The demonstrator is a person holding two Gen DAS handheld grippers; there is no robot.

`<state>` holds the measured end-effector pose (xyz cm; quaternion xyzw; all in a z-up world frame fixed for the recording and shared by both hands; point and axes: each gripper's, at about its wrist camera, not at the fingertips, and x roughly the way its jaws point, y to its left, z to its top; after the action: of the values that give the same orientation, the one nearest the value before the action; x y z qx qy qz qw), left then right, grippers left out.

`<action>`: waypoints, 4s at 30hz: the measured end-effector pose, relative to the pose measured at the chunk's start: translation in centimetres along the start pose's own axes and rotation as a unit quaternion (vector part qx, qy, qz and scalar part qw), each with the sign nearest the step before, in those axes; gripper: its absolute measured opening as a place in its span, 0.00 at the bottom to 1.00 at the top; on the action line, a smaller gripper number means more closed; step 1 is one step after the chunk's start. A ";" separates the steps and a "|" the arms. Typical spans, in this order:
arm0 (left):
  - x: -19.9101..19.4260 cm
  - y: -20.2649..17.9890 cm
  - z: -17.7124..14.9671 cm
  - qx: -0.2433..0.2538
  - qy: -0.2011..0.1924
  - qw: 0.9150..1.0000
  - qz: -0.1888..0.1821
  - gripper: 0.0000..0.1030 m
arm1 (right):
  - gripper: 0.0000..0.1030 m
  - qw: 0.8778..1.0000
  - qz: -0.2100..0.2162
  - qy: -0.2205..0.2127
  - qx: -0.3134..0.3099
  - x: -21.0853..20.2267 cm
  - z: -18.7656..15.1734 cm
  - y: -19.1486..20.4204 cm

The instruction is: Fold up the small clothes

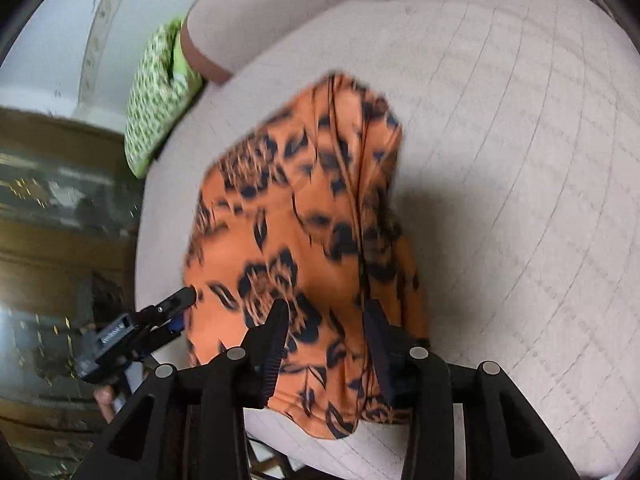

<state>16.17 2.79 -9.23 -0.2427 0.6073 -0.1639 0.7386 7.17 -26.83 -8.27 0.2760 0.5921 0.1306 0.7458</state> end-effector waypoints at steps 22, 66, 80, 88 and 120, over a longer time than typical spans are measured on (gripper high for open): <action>0.8 1.2 -0.7 -0.010 0.073 0.997 -0.024 0.69 | 0.11 0.993 -0.104 0.060 -0.022 3.2 2.0 -1.2; -6.6 -2.6 -1.6 0.066 -0.030 0.997 0.014 0.53 | 0.38 0.989 0.089 -0.116 0.005 -6.3 -1.2 -1.3; 2.3 0.6 11.5 -0.013 0.036 0.999 -0.012 0.67 | 0.59 0.997 0.035 -0.052 0.054 1.8 11.9 -4.9; 4.0 3.1 11.3 -0.082 0.051 0.994 -0.057 0.56 | 0.59 0.992 0.073 -0.030 0.096 3.3 12.4 -7.0; 3.0 1.6 6.4 -0.011 0.020 1.000 0.001 0.58 | 0.49 0.995 0.030 -0.048 0.078 2.0 7.6 -4.4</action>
<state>22.94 3.49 -11.64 -0.2472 0.6241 -0.1613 0.7234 14.44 -31.27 -11.28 0.3564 0.5553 0.0928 0.7457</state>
